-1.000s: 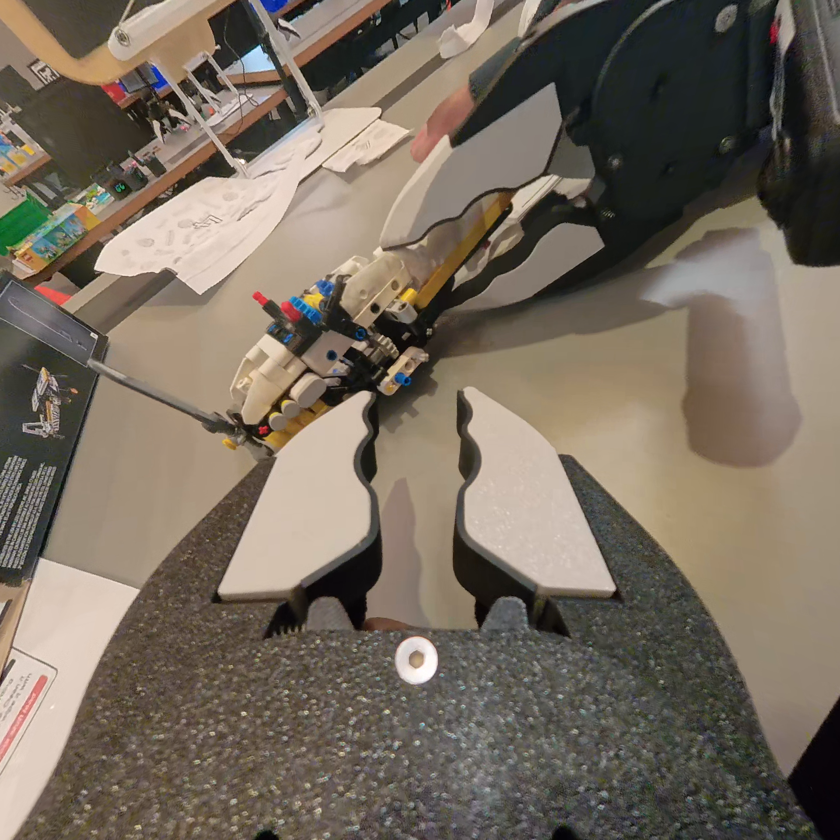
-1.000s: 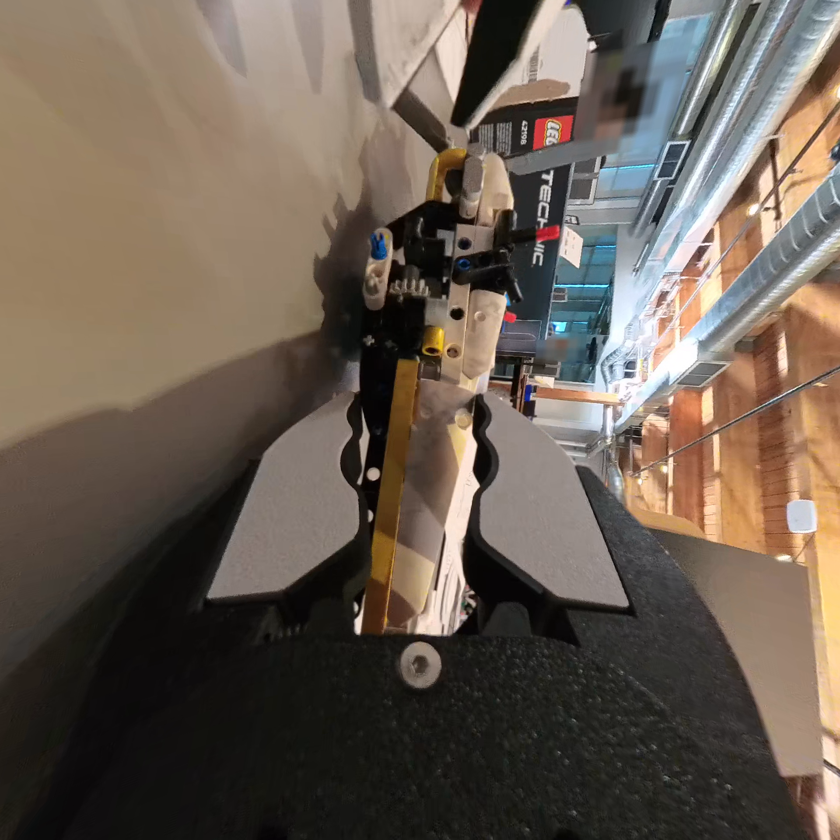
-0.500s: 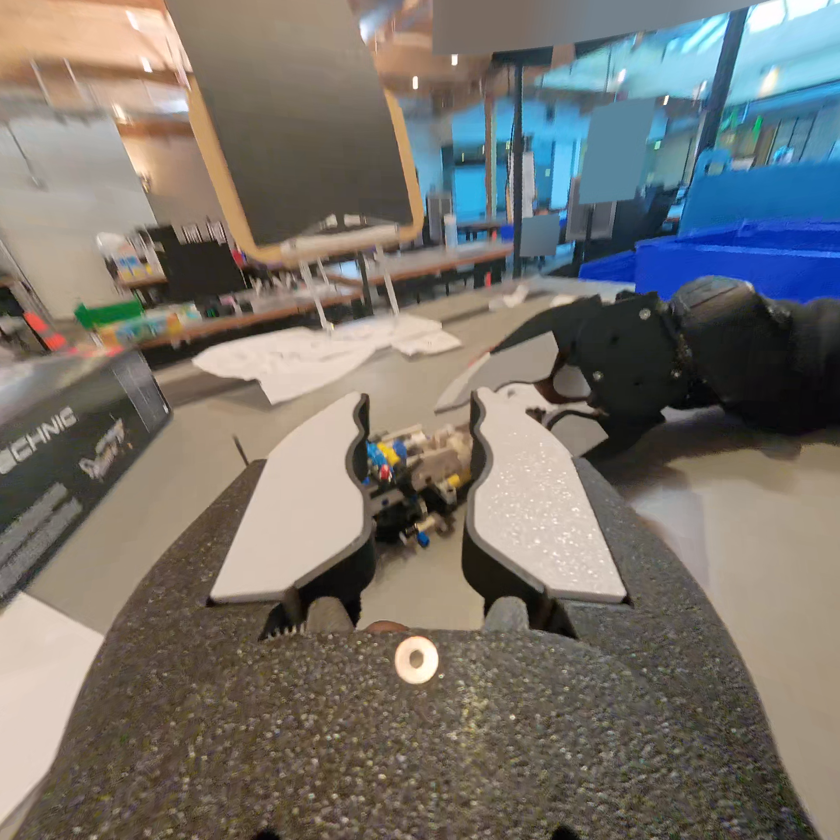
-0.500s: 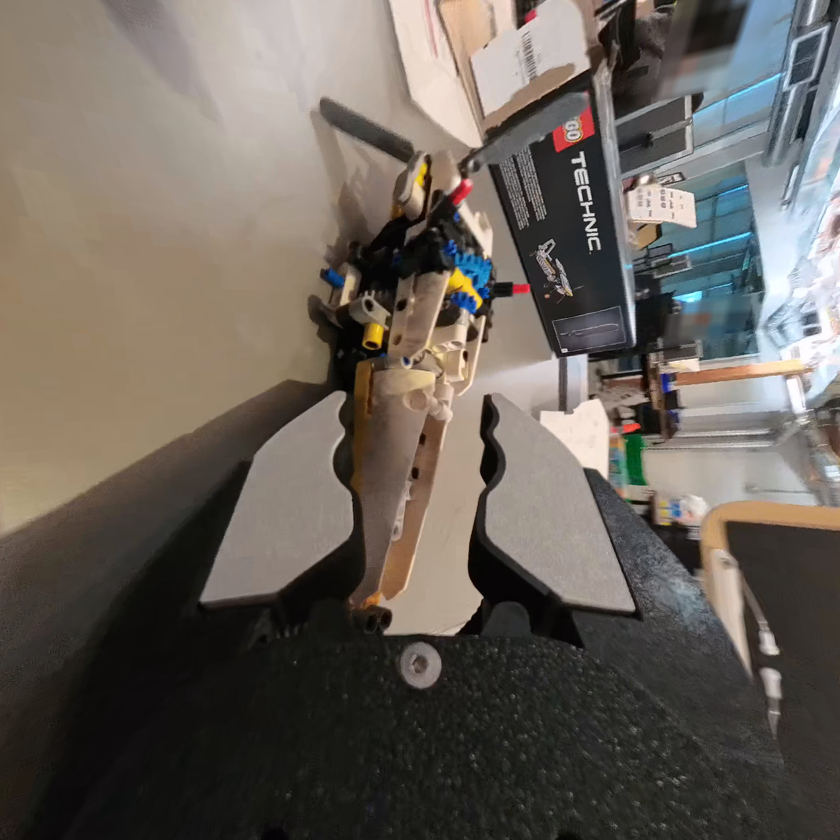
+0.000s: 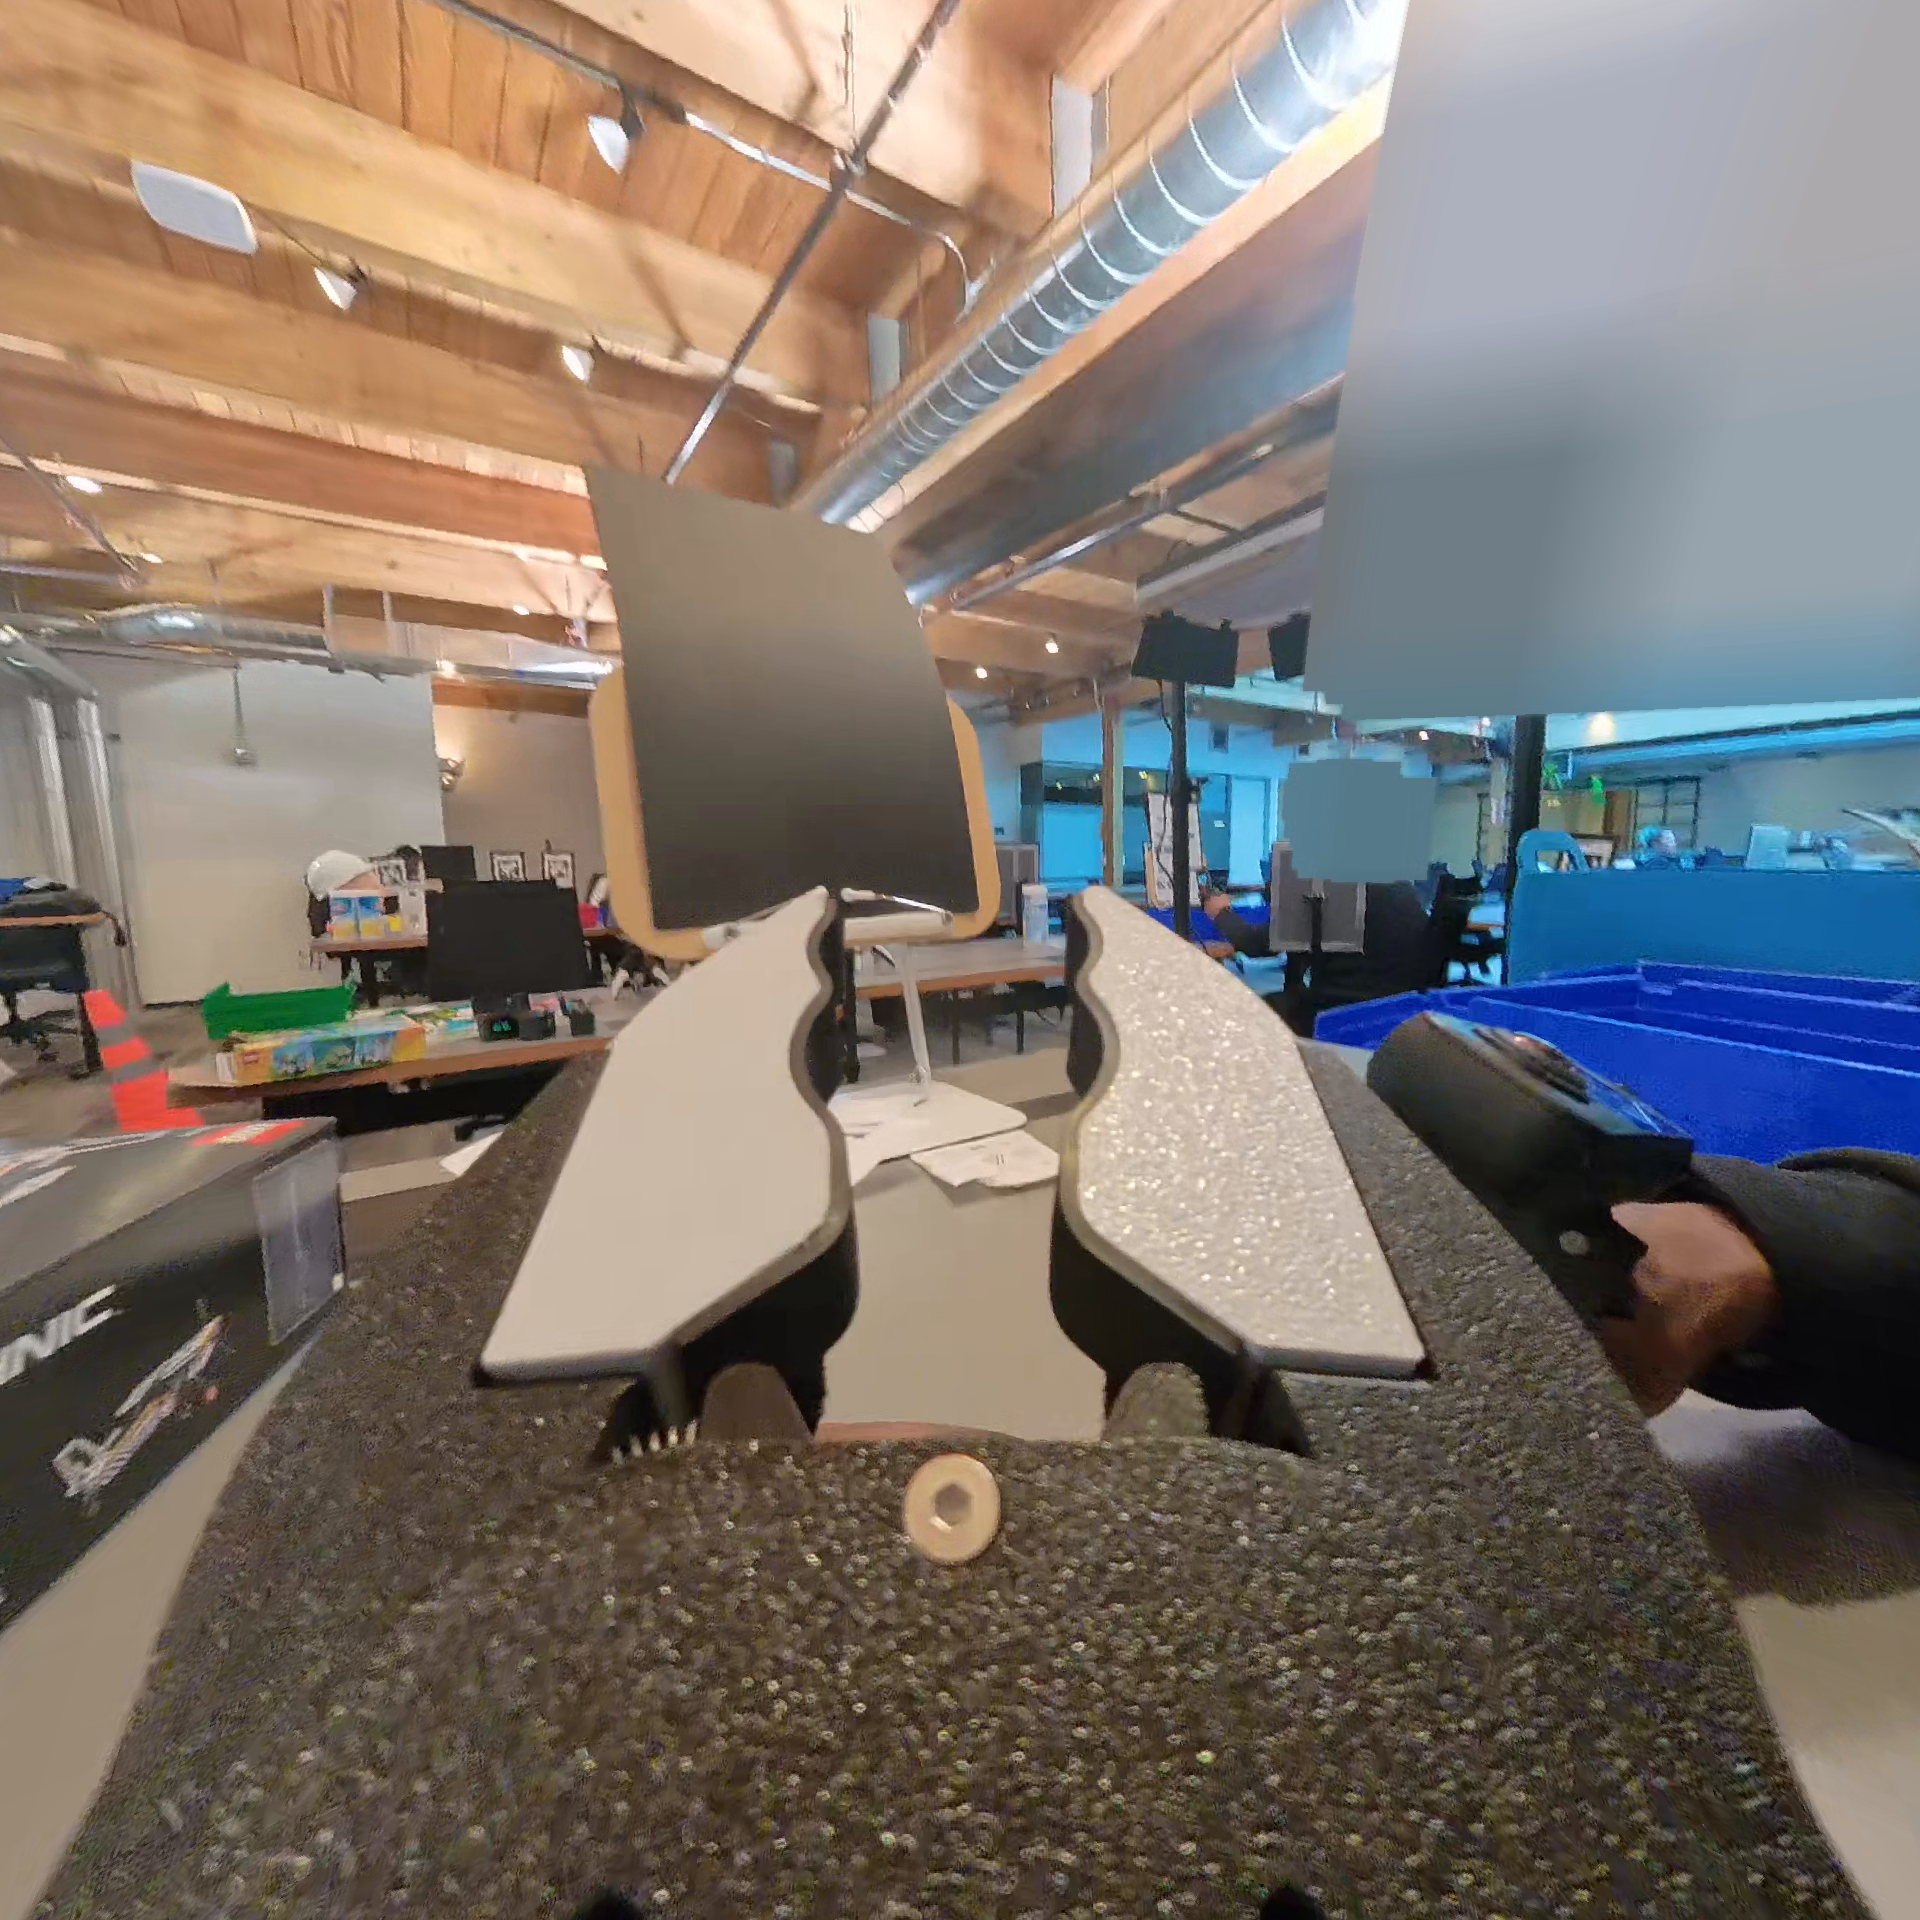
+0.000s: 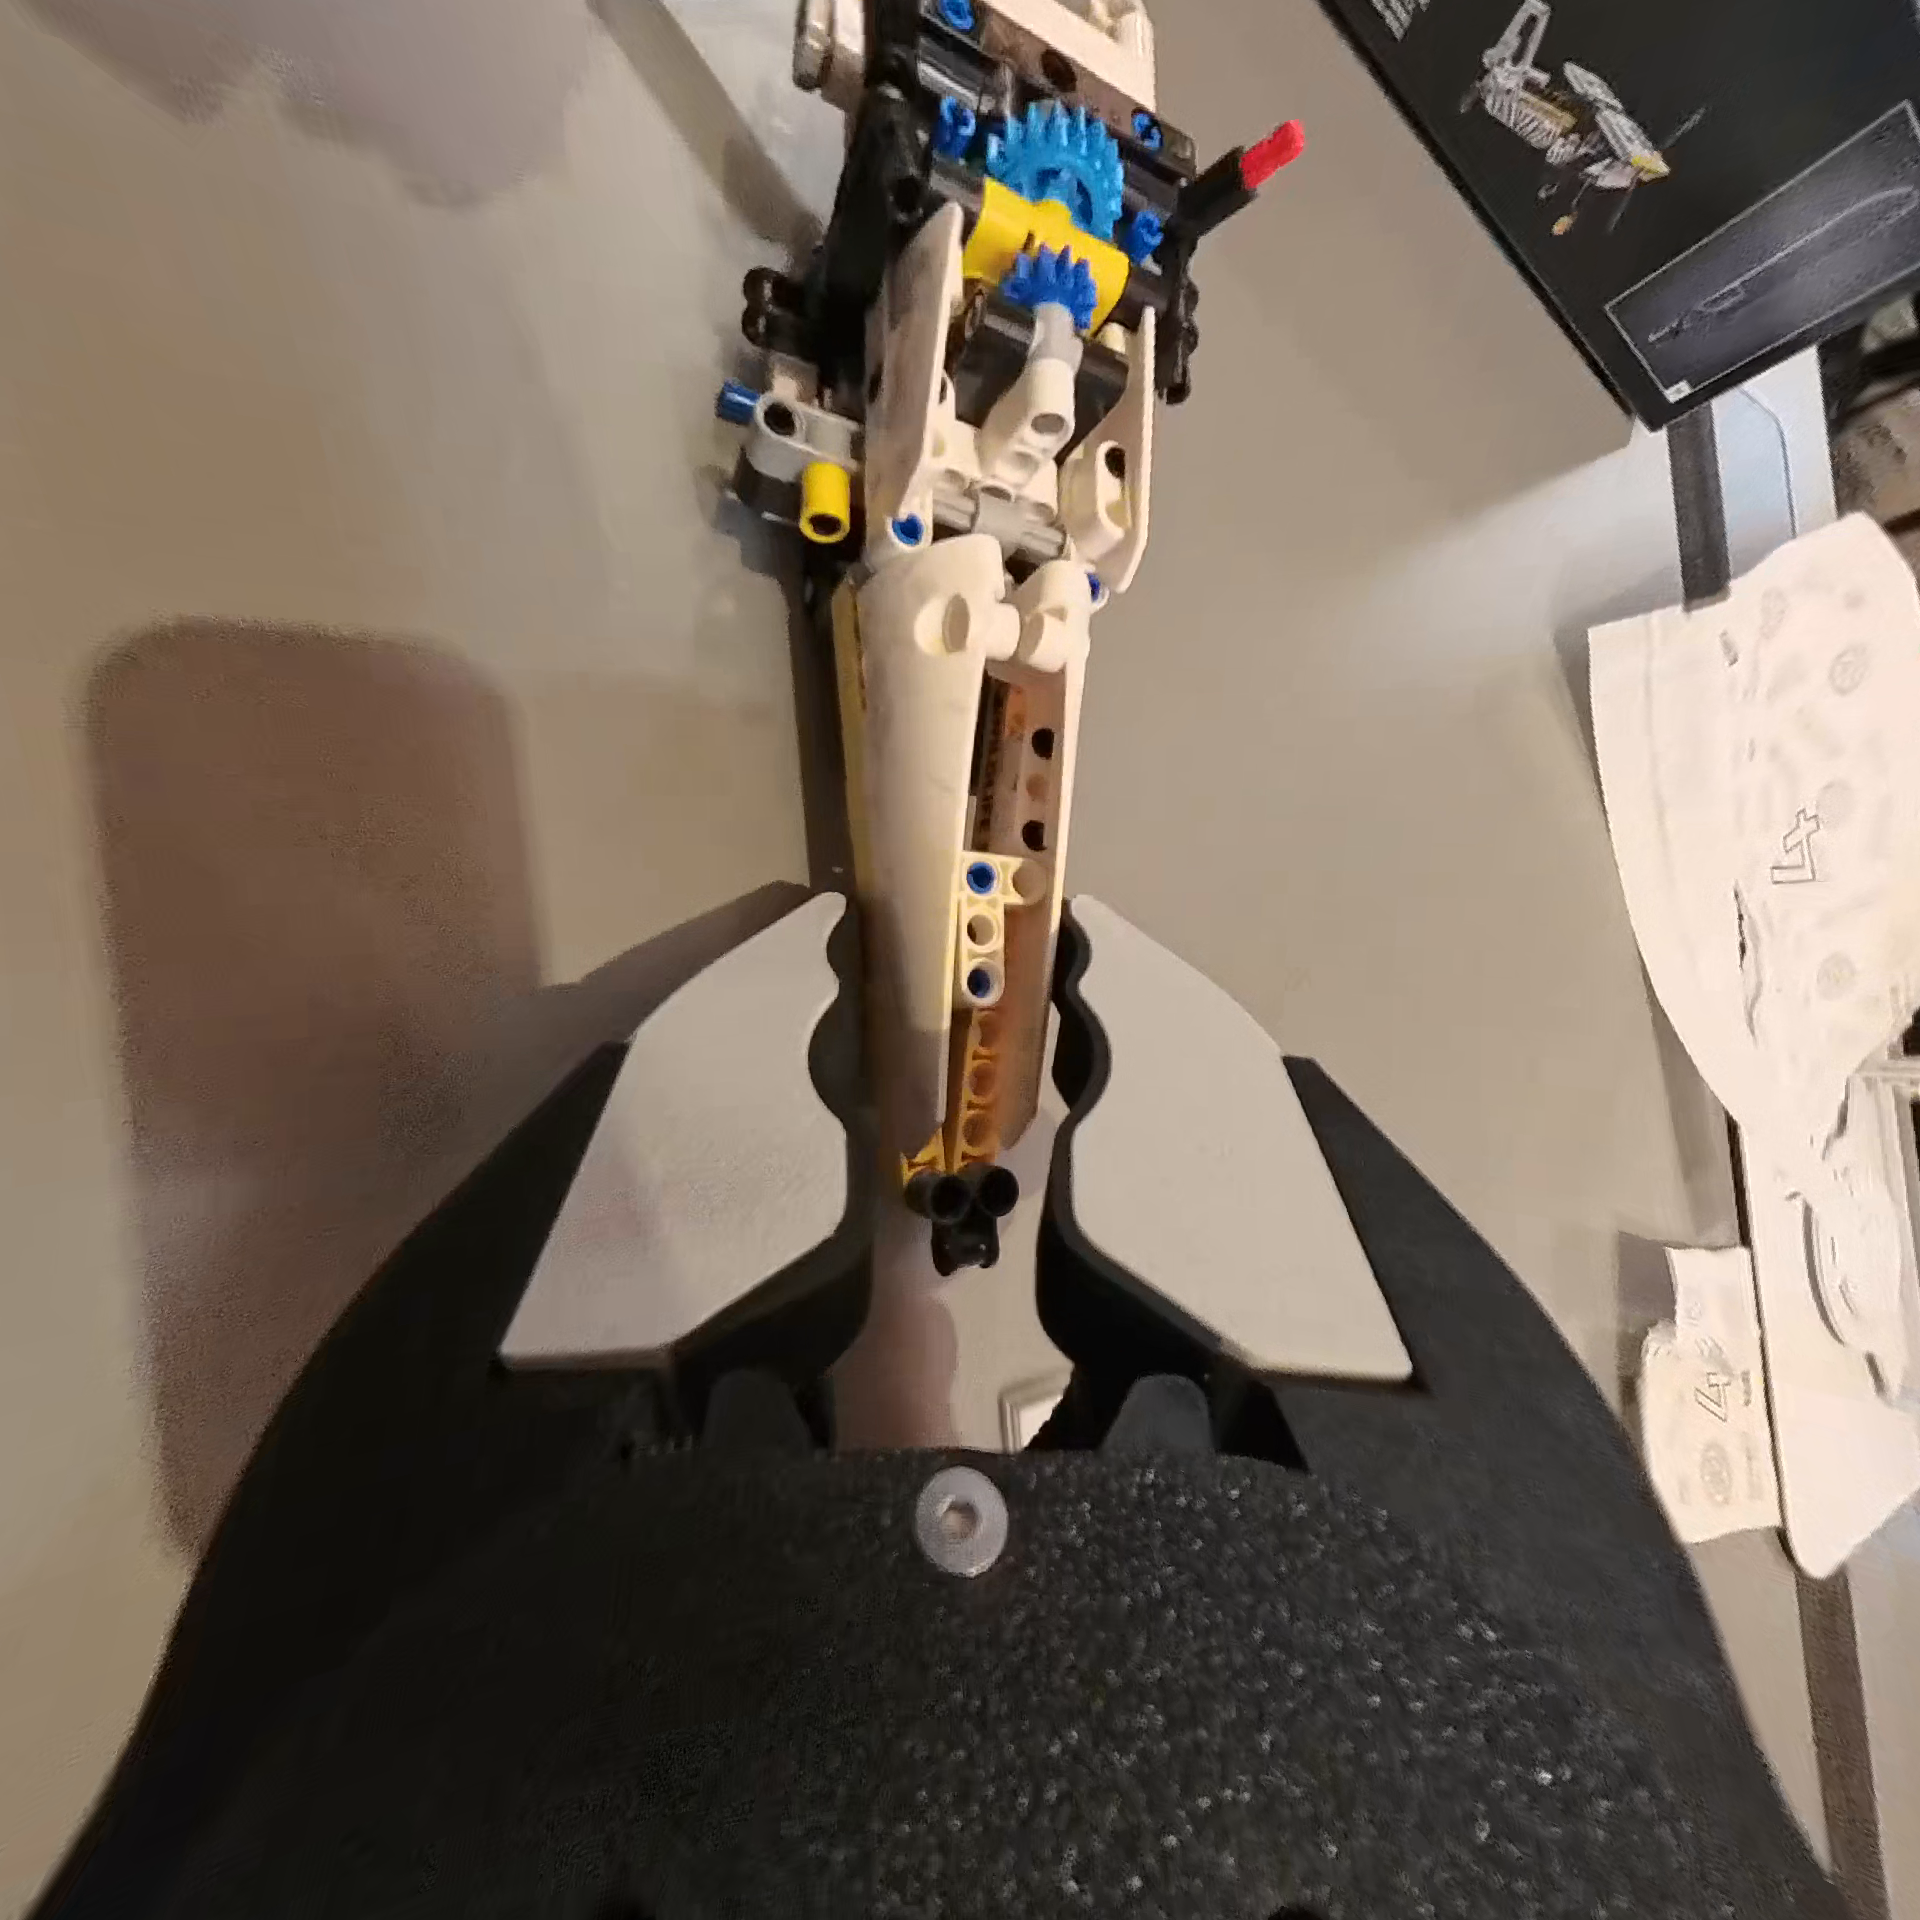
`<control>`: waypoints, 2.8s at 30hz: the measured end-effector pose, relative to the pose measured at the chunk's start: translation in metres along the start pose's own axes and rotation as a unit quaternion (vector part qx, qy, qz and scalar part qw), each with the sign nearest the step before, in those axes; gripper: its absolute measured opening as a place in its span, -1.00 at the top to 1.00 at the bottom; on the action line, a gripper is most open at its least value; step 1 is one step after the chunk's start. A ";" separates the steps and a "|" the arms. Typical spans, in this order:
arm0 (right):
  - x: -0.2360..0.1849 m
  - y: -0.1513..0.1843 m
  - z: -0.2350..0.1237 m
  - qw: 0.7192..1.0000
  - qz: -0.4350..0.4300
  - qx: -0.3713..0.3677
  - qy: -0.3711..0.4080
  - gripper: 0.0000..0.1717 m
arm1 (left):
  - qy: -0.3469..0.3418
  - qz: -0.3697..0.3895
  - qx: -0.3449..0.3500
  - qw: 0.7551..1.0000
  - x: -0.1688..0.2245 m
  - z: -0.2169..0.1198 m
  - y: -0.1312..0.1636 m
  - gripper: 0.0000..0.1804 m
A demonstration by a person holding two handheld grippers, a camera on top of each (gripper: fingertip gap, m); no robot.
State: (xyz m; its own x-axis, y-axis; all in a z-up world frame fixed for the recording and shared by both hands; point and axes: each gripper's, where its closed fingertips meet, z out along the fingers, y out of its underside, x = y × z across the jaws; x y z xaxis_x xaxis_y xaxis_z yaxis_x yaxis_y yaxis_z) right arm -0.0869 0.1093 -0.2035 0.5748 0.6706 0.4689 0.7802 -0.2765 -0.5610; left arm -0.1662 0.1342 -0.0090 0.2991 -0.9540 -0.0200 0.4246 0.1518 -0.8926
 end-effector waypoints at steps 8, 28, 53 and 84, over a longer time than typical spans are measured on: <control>0.009 -0.005 -0.015 0.998 0.015 0.011 0.052 0.49 | 0.068 -0.001 -0.122 0.990 0.030 0.052 0.019 0.54; 0.094 0.101 -0.033 0.966 0.216 -0.026 -0.138 0.16 | 0.262 -0.092 -0.135 0.951 0.169 0.064 0.108 0.63; 0.014 0.100 -0.059 0.976 0.079 -0.005 -0.202 0.82 | 0.169 -0.115 -0.115 0.972 0.102 0.082 0.093 0.64; 0.026 0.106 -0.068 0.967 0.156 0.010 -0.200 0.87 | 0.184 -0.001 -0.427 0.885 0.130 0.052 0.193 0.63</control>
State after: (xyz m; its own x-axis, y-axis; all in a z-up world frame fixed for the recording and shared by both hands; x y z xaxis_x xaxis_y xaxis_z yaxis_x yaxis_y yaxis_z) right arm 0.0275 0.0505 -0.2040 0.6374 0.7701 -0.0258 0.5766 -0.4989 -0.6470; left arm -0.0003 0.0528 -0.1606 -0.0653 -0.9976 -0.0228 -0.4238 0.0485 -0.9045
